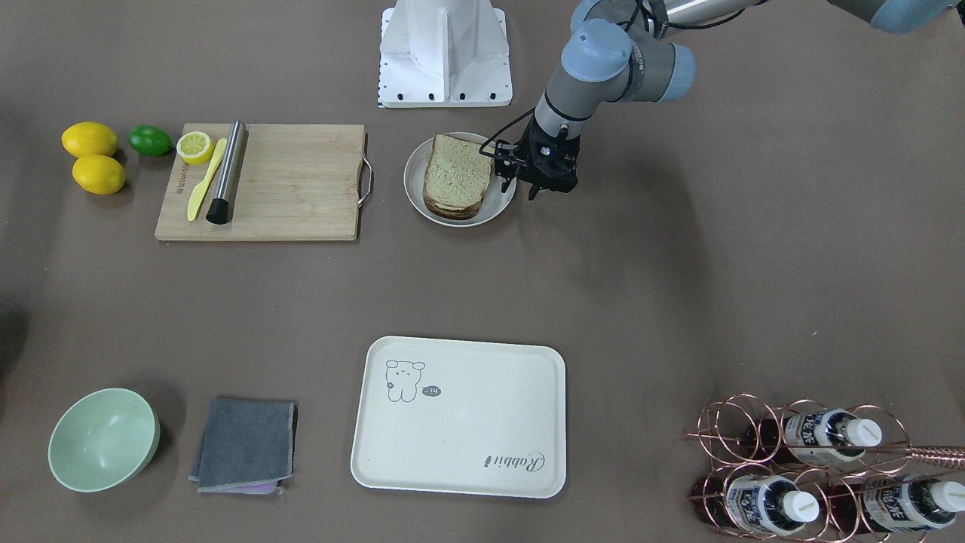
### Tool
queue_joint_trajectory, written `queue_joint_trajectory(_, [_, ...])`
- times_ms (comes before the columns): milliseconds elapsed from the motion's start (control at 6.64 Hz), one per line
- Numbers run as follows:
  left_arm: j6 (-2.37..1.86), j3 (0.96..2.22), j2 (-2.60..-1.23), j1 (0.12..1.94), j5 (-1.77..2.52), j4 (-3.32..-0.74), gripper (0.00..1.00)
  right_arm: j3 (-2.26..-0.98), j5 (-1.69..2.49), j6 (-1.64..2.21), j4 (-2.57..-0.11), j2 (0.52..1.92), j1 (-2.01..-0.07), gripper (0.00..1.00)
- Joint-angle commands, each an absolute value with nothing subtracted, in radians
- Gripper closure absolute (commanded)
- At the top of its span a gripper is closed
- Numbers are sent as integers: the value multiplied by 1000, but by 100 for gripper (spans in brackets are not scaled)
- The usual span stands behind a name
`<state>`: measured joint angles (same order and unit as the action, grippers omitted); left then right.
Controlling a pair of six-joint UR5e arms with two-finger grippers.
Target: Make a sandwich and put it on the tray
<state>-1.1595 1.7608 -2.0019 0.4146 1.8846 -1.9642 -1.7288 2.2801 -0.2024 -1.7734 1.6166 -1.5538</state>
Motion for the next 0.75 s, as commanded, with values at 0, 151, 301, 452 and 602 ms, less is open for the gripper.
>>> queue_joint_trajectory(0, [-1160,1761,-2003,400,1887,-1967,53,-1724,2278,-202,-1773,1617,-1554,0])
queue_joint_trajectory(151, [-1160,1763,-2003,393,1887,-1967,55,-1724,2278,-202,-1773,1617,-1554,0])
queue_joint_trajectory(301, [-1158,1760,-2003,393,1887,-1967,55,-1723,2278,-202,-1773,1617,-1554,0])
queue_joint_trajectory(452, [-1158,1758,-2003,393,1887,-1967,58,-1723,2278,-202,-1773,1615,-1554,0])
queue_joint_trajectory(602, [-1158,1752,-2003,393,1887,-1967,59,-1723,2278,-202,-1773,1615,-1554,0])
